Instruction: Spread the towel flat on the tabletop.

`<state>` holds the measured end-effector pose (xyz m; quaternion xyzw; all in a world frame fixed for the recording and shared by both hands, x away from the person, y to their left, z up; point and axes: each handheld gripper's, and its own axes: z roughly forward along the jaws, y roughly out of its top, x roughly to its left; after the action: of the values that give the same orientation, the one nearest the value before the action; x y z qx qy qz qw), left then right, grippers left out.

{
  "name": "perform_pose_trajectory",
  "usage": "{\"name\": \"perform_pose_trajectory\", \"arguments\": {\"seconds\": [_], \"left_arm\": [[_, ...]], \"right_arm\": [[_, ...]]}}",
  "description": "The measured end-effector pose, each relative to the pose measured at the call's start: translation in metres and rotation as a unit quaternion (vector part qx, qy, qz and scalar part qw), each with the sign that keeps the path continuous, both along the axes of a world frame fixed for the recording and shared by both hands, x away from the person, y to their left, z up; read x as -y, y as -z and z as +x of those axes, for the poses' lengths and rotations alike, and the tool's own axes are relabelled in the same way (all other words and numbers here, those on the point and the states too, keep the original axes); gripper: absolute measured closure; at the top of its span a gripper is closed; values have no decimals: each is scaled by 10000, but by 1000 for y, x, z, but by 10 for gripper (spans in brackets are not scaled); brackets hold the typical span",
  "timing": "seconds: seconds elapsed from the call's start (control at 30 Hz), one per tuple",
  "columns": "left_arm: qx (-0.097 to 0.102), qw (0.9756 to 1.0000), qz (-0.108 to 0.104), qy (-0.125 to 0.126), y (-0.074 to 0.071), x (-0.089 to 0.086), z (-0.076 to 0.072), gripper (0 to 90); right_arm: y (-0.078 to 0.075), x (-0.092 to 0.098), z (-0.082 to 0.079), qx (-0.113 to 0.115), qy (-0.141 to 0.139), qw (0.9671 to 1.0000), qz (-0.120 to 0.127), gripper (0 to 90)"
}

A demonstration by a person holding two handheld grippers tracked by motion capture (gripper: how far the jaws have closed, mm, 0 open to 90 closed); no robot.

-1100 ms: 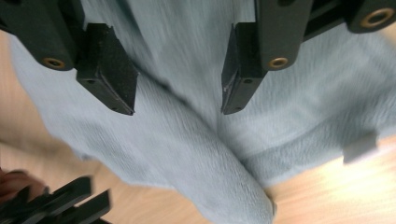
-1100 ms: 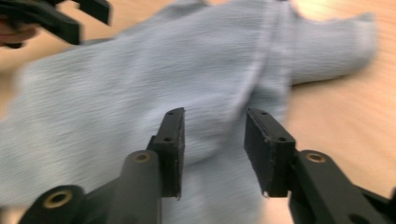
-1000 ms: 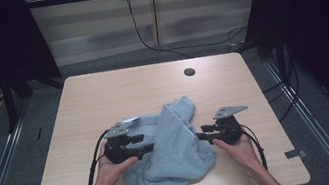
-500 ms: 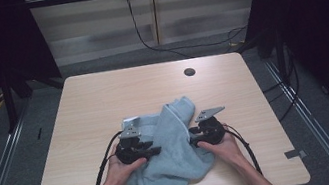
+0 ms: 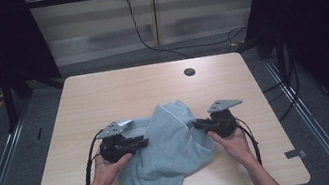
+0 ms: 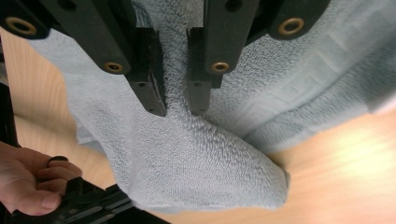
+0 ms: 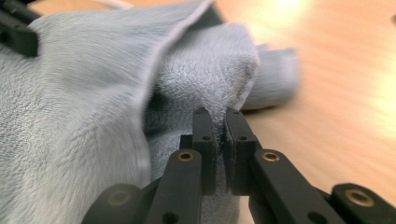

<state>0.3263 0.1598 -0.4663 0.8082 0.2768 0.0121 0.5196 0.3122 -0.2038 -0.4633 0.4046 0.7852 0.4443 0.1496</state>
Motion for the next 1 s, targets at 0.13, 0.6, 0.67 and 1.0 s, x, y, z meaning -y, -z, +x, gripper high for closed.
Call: {"name": "perform_pose_trajectory", "arguments": {"seconds": [0.13, 0.6, 0.67, 1.0], "left_arm": [[1, 9995, -241, -211, -7, -12, 2, 788], [980, 9886, -736, -870, -109, -37, 31, 796], [1132, 9853, -902, -911, -128, -39, 31, 797], [1102, 9930, -356, -224, -91, -34, -14, 790]], "right_arm": [[-8, 16, 0, 82, 286, 9995, 82, 852], [-117, 60, 26, 1222, 1238, 9837, 455, 856], [-137, 60, 29, 1401, 1292, 9802, 537, 857], [-108, 63, 3, 1204, 1138, 9857, 315, 855]]}}
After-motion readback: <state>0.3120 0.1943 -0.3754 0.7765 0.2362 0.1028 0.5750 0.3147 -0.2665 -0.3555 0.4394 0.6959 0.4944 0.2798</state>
